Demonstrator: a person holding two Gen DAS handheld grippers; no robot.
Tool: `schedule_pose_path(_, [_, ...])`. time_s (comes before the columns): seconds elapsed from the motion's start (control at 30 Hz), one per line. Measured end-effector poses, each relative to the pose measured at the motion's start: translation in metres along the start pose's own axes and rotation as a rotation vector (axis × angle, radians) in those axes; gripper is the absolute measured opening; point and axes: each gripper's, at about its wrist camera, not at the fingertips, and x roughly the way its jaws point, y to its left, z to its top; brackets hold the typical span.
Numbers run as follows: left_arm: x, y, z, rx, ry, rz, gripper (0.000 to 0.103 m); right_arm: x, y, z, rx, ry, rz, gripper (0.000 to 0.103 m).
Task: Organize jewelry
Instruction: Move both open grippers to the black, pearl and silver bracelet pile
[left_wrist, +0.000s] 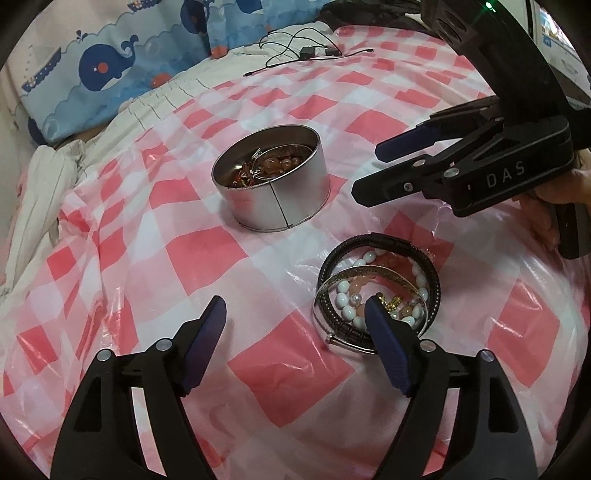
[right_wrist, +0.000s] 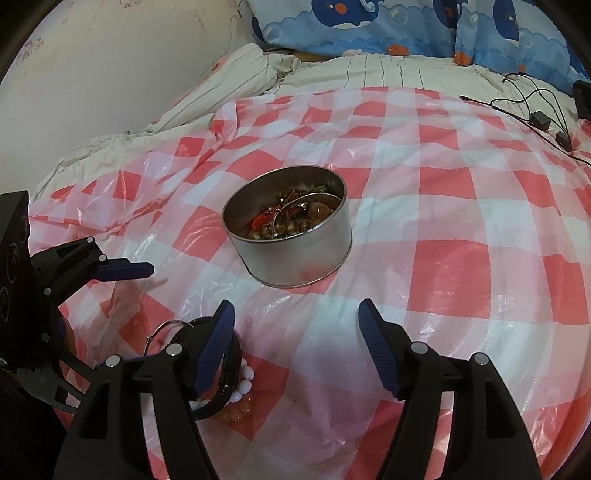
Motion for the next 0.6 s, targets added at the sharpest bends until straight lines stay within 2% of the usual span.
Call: schedule_pose_path(0.6, [-0.0026, -0.0098, -0.002, 0.066, 0.005, 0.053, 0.081, 0.0061, 0.0023, -0.0034, -0.023, 0.027, -0.006, 0.073])
